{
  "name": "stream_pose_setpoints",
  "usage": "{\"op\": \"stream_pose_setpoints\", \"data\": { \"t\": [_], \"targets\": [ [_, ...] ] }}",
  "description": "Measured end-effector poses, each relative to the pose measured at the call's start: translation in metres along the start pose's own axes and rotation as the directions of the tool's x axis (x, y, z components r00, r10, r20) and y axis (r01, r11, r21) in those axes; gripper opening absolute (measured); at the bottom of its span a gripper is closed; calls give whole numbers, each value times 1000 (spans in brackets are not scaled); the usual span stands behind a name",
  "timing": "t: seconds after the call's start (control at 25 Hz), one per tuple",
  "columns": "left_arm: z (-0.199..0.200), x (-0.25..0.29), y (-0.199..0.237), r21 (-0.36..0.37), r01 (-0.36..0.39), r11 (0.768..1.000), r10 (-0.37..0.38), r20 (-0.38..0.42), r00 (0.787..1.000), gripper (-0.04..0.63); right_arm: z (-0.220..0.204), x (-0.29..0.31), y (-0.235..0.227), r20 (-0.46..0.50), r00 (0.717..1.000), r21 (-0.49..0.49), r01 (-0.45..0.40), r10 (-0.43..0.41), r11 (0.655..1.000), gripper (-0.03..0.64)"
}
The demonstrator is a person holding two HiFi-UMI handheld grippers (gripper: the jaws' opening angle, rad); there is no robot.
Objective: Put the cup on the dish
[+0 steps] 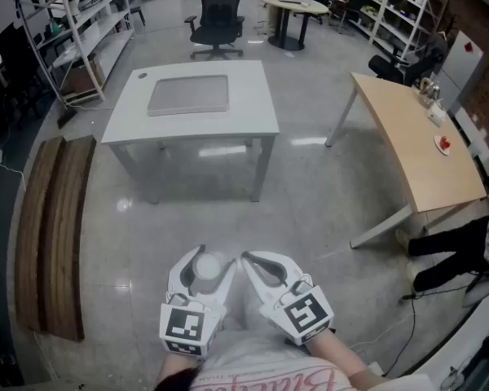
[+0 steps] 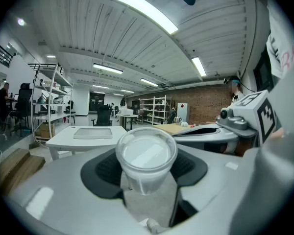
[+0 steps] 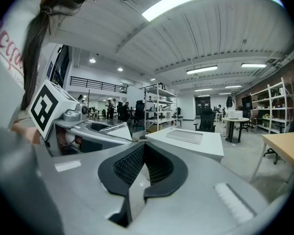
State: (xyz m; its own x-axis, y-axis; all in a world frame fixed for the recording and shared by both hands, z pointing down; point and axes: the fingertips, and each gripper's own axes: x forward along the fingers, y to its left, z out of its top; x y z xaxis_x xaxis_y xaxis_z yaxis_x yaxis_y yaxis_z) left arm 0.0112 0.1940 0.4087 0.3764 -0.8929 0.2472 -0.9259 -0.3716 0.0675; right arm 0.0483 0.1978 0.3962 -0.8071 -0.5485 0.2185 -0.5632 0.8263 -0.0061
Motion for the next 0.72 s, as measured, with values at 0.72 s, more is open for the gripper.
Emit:
{"op": "stream_pose_setpoints", "data": {
  "t": [0.72],
  "targets": [
    [28,44,44,7,-71,997,71,30,997,256,24,46,-43,33,997,-45,-66,68,997,2]
  ]
}}
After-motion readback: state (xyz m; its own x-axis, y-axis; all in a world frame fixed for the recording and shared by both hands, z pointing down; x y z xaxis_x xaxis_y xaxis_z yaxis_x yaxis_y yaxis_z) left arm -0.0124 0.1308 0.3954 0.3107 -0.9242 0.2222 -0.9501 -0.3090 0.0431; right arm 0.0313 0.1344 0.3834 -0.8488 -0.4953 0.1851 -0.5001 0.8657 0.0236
